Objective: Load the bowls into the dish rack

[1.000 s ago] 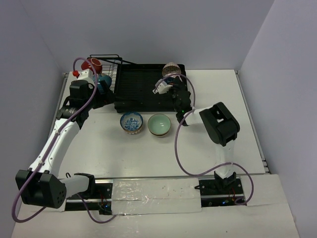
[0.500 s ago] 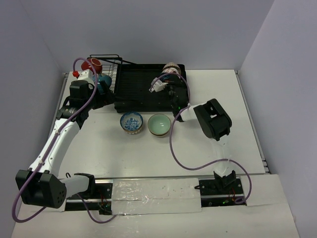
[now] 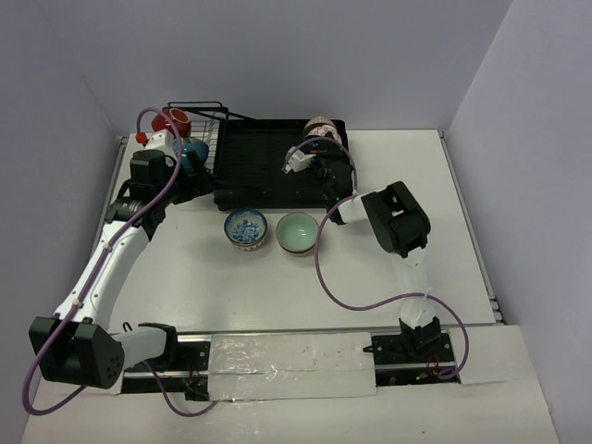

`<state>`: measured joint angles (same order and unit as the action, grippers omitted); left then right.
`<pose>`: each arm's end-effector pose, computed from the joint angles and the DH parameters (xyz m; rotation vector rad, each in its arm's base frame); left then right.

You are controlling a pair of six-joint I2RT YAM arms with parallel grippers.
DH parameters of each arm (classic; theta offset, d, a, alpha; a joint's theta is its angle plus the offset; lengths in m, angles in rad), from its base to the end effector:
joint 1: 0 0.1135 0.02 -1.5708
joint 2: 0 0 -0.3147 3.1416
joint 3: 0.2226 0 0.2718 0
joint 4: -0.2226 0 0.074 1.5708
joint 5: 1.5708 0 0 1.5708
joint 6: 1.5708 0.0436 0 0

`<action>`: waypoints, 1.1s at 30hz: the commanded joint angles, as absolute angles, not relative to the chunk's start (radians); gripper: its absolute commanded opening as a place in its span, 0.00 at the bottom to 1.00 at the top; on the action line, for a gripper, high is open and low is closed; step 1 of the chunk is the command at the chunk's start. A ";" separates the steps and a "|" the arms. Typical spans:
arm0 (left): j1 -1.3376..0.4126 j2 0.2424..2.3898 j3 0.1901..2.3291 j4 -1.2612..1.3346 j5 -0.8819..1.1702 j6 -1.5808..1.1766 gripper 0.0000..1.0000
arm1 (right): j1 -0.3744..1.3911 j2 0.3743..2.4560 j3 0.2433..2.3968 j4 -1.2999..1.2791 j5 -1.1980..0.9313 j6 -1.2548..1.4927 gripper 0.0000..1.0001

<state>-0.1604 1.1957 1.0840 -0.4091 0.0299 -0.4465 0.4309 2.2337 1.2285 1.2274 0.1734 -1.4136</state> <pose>0.2731 -0.0455 0.3779 -0.2835 2.0971 -0.3965 0.4760 0.2106 0.1957 -1.0290 0.9719 -0.9385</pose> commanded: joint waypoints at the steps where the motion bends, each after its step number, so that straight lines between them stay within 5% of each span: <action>1: -0.156 1.186 1.100 -0.399 0.040 -0.434 0.99 | 0.423 2.223 1.263 1.514 0.134 -1.447 0.00; 14: -0.156 1.175 1.100 -0.397 0.040 -0.433 0.99 | 0.425 2.195 1.198 1.443 0.095 -1.417 0.01; 20: -0.156 1.170 1.098 -0.397 0.038 -0.431 0.99 | 0.428 2.191 1.184 1.492 0.109 -1.404 0.30; 33: -0.155 1.135 1.091 -0.385 0.048 -0.436 0.99 | 0.449 2.050 1.086 1.621 0.211 -1.333 0.50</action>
